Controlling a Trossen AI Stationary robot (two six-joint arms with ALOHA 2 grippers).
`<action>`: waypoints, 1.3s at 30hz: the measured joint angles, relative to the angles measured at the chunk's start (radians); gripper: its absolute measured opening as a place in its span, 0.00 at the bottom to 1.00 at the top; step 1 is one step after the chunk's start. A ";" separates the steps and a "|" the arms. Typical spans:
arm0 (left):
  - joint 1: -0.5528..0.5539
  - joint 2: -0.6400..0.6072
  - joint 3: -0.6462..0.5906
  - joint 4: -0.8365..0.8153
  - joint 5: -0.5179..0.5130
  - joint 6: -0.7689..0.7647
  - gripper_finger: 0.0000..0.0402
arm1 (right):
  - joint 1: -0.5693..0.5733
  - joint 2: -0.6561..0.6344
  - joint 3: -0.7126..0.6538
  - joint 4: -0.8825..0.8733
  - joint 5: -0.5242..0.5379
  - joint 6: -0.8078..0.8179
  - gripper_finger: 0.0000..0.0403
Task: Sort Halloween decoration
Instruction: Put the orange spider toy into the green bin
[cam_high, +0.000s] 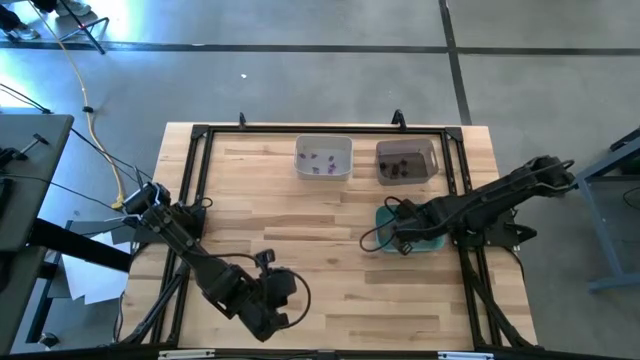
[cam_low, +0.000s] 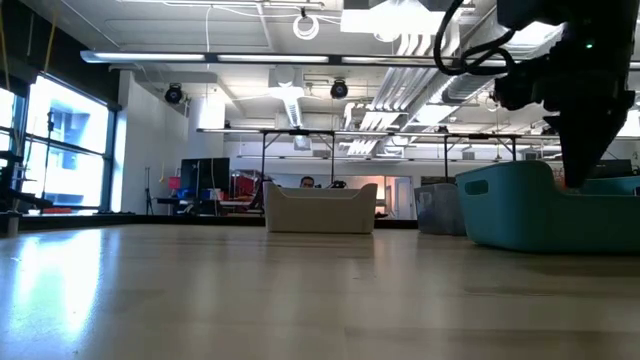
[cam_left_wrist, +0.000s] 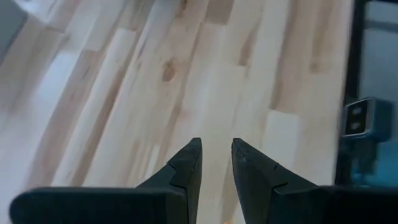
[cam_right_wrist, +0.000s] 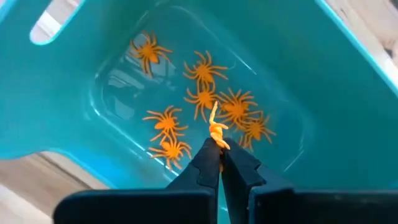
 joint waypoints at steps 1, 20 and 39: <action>0.001 0.000 -0.001 -0.015 -0.004 -0.002 0.19 | -0.001 0.000 -0.002 0.003 0.004 -0.003 0.00; -0.046 -0.006 -0.001 -0.113 -0.040 -0.244 0.19 | 0.063 0.000 0.157 0.138 -0.057 -0.010 0.31; -0.221 0.001 -0.367 0.287 0.116 -0.422 0.19 | 0.250 0.131 0.207 0.818 -0.002 -0.116 0.29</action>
